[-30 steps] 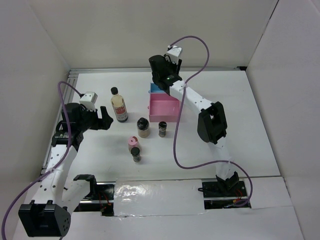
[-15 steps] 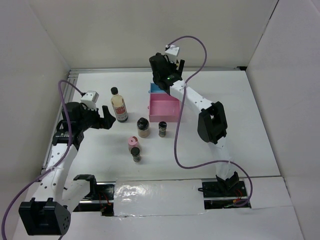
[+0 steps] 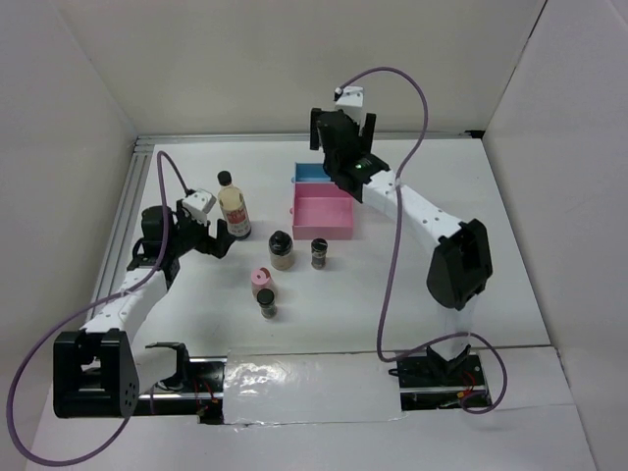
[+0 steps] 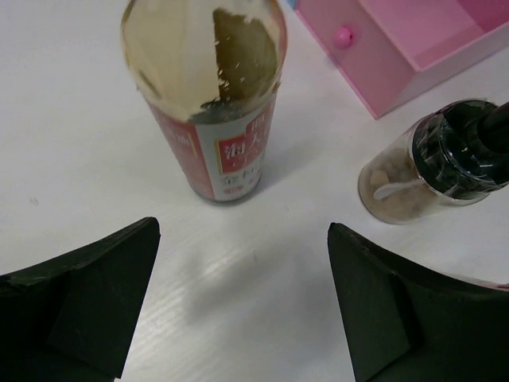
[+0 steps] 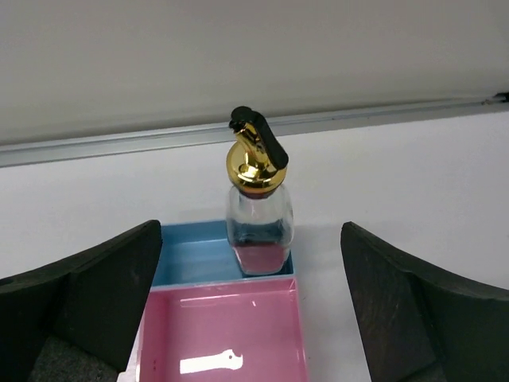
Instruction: Organize the condiment bottles
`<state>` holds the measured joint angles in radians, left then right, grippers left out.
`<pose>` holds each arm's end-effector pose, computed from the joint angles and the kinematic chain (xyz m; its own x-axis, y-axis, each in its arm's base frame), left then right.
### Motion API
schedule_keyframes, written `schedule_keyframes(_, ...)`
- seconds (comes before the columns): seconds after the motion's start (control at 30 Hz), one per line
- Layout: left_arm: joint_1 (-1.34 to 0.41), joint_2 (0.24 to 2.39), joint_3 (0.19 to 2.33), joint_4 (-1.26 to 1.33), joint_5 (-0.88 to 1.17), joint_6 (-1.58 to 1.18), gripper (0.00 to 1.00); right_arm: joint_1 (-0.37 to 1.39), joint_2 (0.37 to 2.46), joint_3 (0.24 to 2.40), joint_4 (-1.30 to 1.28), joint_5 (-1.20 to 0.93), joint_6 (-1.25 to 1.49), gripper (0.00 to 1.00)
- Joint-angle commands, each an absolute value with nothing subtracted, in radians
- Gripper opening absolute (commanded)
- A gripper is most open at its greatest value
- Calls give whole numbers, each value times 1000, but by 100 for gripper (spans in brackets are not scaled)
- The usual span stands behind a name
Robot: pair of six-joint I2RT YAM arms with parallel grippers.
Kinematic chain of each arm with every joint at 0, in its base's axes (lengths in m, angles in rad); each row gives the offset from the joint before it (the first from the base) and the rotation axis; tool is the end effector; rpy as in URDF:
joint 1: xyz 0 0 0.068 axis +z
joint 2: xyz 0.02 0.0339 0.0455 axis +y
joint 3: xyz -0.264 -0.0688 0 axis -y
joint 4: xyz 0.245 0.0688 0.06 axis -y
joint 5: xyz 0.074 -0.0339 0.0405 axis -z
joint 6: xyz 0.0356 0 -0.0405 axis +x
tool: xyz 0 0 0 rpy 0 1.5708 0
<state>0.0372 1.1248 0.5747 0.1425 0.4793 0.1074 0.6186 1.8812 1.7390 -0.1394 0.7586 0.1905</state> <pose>0.2437 -0.0074 0.2329 -0.3520 0.0821 -0.9324 0.4303 0.8988 -0.0833 0.3788 0.2396 0.3618 -0.2001 0.0263 -0.9794 0.1582 0.9874 -0.0058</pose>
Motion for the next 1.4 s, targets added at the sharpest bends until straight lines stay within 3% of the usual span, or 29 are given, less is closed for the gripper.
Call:
schedule_keyframes(0.0,41,1164,548,385,584,204,99,647,1747,1637,-5,646,77,100)
schedule_keyframes(0.27,43,1287,529,535,678,265,99,658,1526,1358,156,330,-69,100)
schedule_keyframes(0.5,41,1385,595,568,698,264,99,667,1474,1279,172,146,-117,100)
schedule_keyframes(0.67,63,1379,666,464,686,282,99,667,1476,1275,150,135,-118,100)
schedule_keyframes(0.9,83,1319,788,261,847,331,99,667,1485,1275,130,130,-115,100)
schedule_keyframes(1.37,78,1411,937,333,830,200,99,664,1450,1243,118,147,-110,100)
